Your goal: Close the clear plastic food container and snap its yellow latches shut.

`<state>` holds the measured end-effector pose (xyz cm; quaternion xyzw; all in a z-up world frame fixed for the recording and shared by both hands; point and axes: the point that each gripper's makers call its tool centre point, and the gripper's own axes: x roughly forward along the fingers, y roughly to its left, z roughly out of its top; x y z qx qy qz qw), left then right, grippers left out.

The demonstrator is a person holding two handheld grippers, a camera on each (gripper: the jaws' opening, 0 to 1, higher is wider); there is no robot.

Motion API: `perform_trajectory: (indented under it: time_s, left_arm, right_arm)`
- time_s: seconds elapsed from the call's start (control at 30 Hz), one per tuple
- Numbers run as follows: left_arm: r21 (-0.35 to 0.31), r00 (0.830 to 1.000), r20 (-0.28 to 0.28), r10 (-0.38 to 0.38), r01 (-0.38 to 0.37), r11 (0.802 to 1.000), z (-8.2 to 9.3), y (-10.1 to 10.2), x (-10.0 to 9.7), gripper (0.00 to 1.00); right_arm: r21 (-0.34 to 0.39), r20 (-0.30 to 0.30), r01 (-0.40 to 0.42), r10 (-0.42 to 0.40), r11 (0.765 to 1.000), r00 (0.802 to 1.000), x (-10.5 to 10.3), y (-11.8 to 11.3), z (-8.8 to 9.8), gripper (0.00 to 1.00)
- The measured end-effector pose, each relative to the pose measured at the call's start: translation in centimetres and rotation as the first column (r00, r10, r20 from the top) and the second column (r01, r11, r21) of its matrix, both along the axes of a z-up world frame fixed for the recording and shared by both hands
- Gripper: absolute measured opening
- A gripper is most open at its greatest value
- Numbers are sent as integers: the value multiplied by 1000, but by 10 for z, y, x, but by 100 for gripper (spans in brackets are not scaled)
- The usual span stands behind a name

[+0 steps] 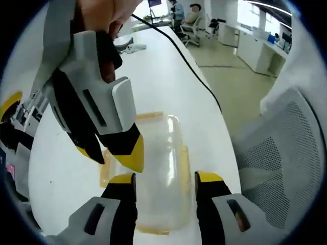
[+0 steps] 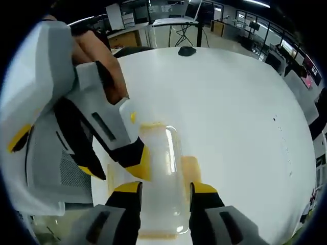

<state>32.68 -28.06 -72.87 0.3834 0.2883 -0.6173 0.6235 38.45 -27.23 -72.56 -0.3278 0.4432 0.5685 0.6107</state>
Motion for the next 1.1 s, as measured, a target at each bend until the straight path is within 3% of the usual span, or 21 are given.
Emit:
perform_trajectory:
  time_s: [0.7,0.83,1.1]
  left_arm:
    - [43,991,124,-44,39,998,-9,0,-3,48]
    - [65,978,193,-79,68,996,-11,1,1,45]
    - [40,977,207,-54,46,998,-11,1,1,45]
  right_arm:
    - [16,-109,-31,32,999,993,1,0,-12,40]
    - [10,-135,-43,44,999,990,1,1,-14,41]
    - [3,-169,-72,71,997,983,1,1,-15,41]
